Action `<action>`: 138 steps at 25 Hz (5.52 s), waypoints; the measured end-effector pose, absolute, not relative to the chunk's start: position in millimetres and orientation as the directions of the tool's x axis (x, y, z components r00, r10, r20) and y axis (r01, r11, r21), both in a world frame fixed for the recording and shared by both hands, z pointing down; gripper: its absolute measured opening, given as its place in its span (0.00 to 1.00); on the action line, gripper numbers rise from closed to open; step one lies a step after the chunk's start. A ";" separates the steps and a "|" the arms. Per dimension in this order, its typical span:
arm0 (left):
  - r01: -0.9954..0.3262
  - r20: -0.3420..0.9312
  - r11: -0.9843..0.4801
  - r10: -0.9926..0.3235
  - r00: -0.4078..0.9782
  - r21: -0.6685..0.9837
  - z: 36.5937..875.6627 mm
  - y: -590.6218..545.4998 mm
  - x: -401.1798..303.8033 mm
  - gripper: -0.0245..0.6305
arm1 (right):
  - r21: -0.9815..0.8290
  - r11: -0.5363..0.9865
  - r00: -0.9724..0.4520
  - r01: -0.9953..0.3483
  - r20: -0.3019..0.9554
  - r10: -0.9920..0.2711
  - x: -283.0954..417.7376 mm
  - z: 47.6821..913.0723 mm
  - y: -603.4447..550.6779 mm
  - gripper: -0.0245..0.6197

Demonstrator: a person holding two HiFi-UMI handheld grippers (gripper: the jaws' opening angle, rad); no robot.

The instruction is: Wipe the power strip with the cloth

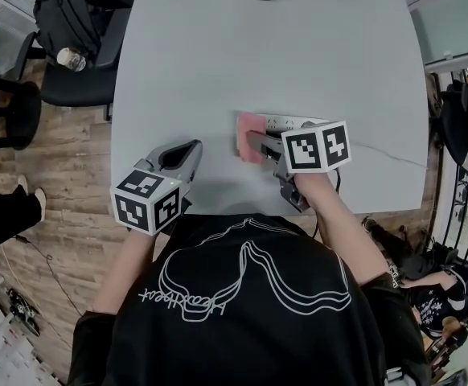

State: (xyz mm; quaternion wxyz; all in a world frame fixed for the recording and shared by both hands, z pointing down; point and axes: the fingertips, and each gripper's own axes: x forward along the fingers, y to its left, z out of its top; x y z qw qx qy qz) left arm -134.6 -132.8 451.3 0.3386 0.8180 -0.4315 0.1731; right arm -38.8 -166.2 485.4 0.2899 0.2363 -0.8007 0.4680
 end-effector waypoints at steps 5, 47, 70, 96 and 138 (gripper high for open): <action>-0.825 0.578 -0.389 -0.588 0.565 0.410 454.4 -131.1 -138.5 0.06 | -0.600 0.447 -0.703 -0.663 0.705 -0.096 -40.5 494.3 -165.6 0.08; -0.756 0.587 -0.502 -0.485 0.648 0.420 460.5 -131.2 -82.6 0.06 | -0.544 0.210 -0.583 -0.812 0.752 -0.309 114.2 502.5 -179.5 0.09; -0.760 0.598 -0.489 -0.478 0.643 0.427 461.6 -131.8 -82.1 0.06 | -0.575 0.209 -0.606 -0.791 0.690 -0.395 138.5 473.1 -187.0 0.09; -0.798 0.596 -0.391 -0.531 0.602 0.458 470.9 -118.1 -121.9 0.06 | -0.557 0.507 -0.712 -0.658 0.680 -0.177 -36.2 482.2 -166.0 0.09; -0.755 0.582 -0.469 -0.483 0.654 0.458 461.7 -142.5 -82.0 0.06 | -0.427 0.337 -0.532 -0.839 0.774 -0.344 93.5 498.9 -186.1 0.09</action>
